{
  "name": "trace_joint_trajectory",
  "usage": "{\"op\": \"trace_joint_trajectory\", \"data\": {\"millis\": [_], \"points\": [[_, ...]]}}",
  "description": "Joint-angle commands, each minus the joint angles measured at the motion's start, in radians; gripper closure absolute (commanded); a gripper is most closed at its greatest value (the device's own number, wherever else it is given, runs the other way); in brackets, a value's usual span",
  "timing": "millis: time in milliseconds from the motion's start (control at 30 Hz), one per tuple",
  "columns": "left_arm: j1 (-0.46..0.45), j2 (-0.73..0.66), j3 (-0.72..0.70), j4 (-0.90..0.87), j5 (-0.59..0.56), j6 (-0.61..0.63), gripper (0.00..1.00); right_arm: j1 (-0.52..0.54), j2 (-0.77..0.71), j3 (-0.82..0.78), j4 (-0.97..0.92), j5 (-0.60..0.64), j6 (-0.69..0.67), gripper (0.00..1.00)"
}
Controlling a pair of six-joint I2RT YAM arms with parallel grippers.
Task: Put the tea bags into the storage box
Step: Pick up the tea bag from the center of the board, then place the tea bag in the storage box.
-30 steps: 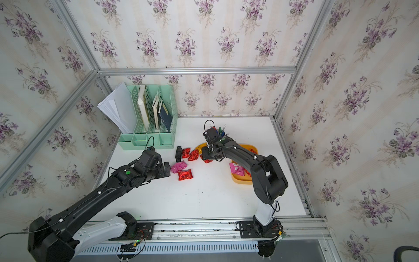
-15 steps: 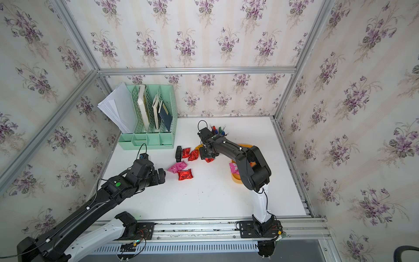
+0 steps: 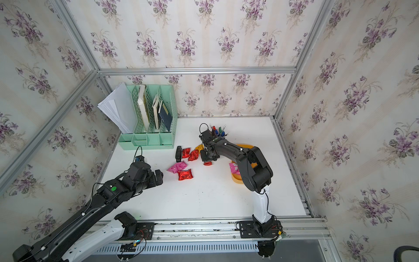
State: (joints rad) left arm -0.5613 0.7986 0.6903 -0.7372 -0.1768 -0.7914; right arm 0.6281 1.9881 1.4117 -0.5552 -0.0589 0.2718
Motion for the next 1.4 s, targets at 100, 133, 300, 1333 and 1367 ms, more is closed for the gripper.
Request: {"op": "trace_joint_trajectory", "data": {"millis": [100,133,300,1333,1367], "points": [[0.001,0.019,-0.005,0.042,-0.014,-0.002,0.01,0.001,-0.074,-0.051,0.033,-0.042,0.08,0.8],[0.001,0.03,-0.002,0.054,-0.005,0.005,0.01,0.0,-0.091,-0.062,0.041,-0.049,0.093,0.82],[0.001,0.126,0.032,0.092,0.043,0.052,0.01,0.001,-0.193,-0.126,0.063,-0.035,0.154,0.87],[-0.011,0.61,0.371,0.151,0.252,0.066,0.01,-0.573,-0.544,-0.361,-0.148,-0.007,0.022,0.83],[-0.012,0.61,0.379,0.147,0.254,0.064,0.01,-0.573,-0.554,-0.355,-0.142,-0.017,0.018,0.77]]}}
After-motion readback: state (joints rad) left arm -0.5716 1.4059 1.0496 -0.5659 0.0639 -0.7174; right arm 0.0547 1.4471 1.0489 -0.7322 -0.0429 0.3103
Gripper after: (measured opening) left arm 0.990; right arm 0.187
